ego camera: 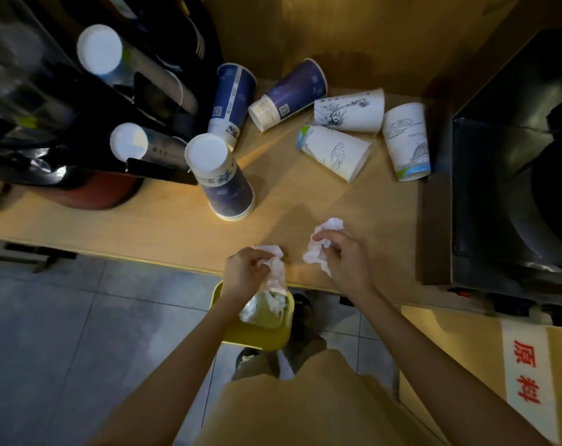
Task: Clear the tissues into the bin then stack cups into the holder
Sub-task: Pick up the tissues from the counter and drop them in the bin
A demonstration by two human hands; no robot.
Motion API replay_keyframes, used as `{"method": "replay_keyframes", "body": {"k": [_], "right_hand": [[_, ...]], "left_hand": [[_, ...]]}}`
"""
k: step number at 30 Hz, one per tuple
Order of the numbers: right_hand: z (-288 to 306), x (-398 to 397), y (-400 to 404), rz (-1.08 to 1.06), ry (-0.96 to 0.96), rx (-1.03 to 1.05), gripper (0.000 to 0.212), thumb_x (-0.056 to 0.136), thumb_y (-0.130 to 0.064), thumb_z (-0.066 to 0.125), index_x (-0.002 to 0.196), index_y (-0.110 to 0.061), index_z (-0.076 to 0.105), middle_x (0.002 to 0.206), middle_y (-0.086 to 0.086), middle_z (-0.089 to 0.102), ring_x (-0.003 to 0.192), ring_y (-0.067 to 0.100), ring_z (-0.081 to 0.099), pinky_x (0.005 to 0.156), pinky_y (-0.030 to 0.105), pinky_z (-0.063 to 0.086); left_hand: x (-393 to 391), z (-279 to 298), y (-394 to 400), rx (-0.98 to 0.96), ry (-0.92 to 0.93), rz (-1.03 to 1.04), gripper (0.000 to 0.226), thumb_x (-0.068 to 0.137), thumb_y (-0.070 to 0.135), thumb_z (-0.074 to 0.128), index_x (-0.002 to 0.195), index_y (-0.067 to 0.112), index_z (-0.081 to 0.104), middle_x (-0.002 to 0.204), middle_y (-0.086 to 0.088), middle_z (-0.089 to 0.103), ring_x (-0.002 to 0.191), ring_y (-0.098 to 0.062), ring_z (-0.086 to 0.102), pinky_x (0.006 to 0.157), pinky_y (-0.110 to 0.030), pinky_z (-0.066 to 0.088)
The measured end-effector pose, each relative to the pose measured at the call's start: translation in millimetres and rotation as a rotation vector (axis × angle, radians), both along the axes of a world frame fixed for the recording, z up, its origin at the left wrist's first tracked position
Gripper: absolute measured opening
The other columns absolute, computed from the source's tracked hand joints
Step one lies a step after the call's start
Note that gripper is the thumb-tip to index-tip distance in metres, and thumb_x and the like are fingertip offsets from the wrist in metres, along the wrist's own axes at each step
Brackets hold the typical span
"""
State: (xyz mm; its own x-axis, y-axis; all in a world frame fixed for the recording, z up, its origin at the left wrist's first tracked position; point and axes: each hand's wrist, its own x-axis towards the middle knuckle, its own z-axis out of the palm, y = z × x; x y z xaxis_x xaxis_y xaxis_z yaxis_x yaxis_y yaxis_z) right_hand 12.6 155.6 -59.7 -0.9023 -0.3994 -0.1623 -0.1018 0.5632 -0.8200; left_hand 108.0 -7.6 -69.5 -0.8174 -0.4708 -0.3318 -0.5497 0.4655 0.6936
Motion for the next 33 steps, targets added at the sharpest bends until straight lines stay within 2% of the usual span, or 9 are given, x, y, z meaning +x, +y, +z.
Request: {"method": "replay_keyframes", "body": {"k": [4, 7, 9, 14, 20, 23, 25, 28, 33], "right_hand": [[11, 35, -21, -0.063, -0.102, -0.153, 0.033, 0.083, 0.011, 0.048, 0.088, -0.014, 0.069, 0.093, -0.009, 0.058, 0.081, 0.008, 0.057, 0.069, 0.019, 0.047], [11, 67, -30, -0.051, -0.234, -0.227, 0.044, 0.083, 0.012, 0.048, 0.08, -0.029, 0.065, 0.091, -0.014, 0.062, 0.083, -0.001, 0.058, 0.067, 0.006, 0.045], [6, 87, -34, -0.027, -0.34, -0.263, 0.049, 0.083, 0.012, 0.049, 0.076, -0.034, 0.064, 0.089, -0.008, 0.065, 0.078, 0.004, 0.059, 0.065, 0.008, 0.046], [-30, 134, -32, -0.003, -0.475, -0.258, 0.046, 0.084, 0.006, 0.051, 0.074, -0.035, 0.069, 0.085, -0.014, 0.067, 0.071, -0.002, 0.063, 0.062, 0.01, 0.049], [-100, 163, -34, 0.108, -0.501, 0.033, 0.032, 0.078, -0.003, 0.066, 0.108, -0.016, 0.065, 0.107, 0.002, 0.06, 0.095, 0.018, 0.06, 0.085, 0.039, 0.049], [-140, 168, -41, 0.203, -0.412, 0.19, 0.046, 0.074, -0.001, 0.067, 0.119, -0.004, 0.058, 0.126, 0.017, 0.053, 0.112, 0.028, 0.054, 0.094, 0.04, 0.046], [-170, 172, -45, 0.233, -0.438, 0.237, 0.043, 0.078, 0.002, 0.061, 0.121, -0.003, 0.057, 0.129, 0.019, 0.051, 0.118, 0.031, 0.051, 0.096, 0.036, 0.042], [-213, 176, -45, 0.29, -0.411, 0.334, 0.03, 0.085, 0.002, 0.052, 0.112, -0.003, 0.065, 0.124, 0.02, 0.059, 0.114, 0.034, 0.055, 0.093, 0.038, 0.045], [-273, 172, -41, 0.257, -0.352, 0.394, 0.024, 0.087, -0.005, 0.053, 0.103, -0.009, 0.07, 0.115, 0.012, 0.068, 0.106, 0.03, 0.062, 0.087, 0.031, 0.047]], "left_hand": [[42, -10, -11, 0.12, -0.094, 0.169, 0.02, 0.077, 0.0, 0.06, 0.091, 0.008, 0.073, 0.078, -0.007, 0.066, 0.071, -0.021, 0.056, 0.05, -0.007, 0.037], [78, -24, -20, 0.159, -0.157, 0.331, 0.019, 0.076, 0.001, 0.06, 0.087, 0.01, 0.072, 0.087, -0.015, 0.07, 0.074, -0.031, 0.063, 0.063, -0.027, 0.047], [103, -33, -25, 0.194, -0.171, 0.392, 0.017, 0.076, 0.002, 0.06, 0.088, 0.009, 0.07, 0.097, -0.019, 0.068, 0.08, -0.037, 0.065, 0.068, -0.038, 0.052], [155, -69, -34, 0.216, -0.259, 0.399, 0.019, 0.076, 0.009, 0.063, 0.093, 0.007, 0.07, 0.091, -0.016, 0.069, 0.082, -0.028, 0.064, 0.065, -0.028, 0.049], [179, -110, -36, 0.311, -0.313, 0.36, 0.026, 0.074, 0.028, 0.064, 0.066, 0.003, 0.066, 0.06, -0.011, 0.056, 0.058, -0.021, 0.053, 0.051, -0.025, 0.036], [183, -139, -37, 0.29, -0.351, 0.277, 0.025, 0.076, 0.027, 0.063, 0.073, 0.003, 0.065, 0.074, -0.013, 0.06, 0.072, -0.026, 0.058, 0.061, -0.03, 0.045], [183, -160, -36, 0.23, -0.381, 0.241, 0.024, 0.08, 0.015, 0.063, 0.098, -0.001, 0.067, 0.098, -0.019, 0.065, 0.093, -0.032, 0.062, 0.078, -0.038, 0.05], [180, -192, -36, 0.153, -0.409, 0.236, 0.026, 0.086, 0.009, 0.056, 0.11, 0.004, 0.065, 0.117, -0.019, 0.062, 0.106, -0.032, 0.058, 0.09, -0.034, 0.045], [174, -257, -40, 0.073, -0.459, 0.196, 0.023, 0.088, 0.006, 0.051, 0.101, 0.005, 0.069, 0.11, -0.022, 0.067, 0.096, -0.034, 0.063, 0.083, -0.03, 0.046]]}}
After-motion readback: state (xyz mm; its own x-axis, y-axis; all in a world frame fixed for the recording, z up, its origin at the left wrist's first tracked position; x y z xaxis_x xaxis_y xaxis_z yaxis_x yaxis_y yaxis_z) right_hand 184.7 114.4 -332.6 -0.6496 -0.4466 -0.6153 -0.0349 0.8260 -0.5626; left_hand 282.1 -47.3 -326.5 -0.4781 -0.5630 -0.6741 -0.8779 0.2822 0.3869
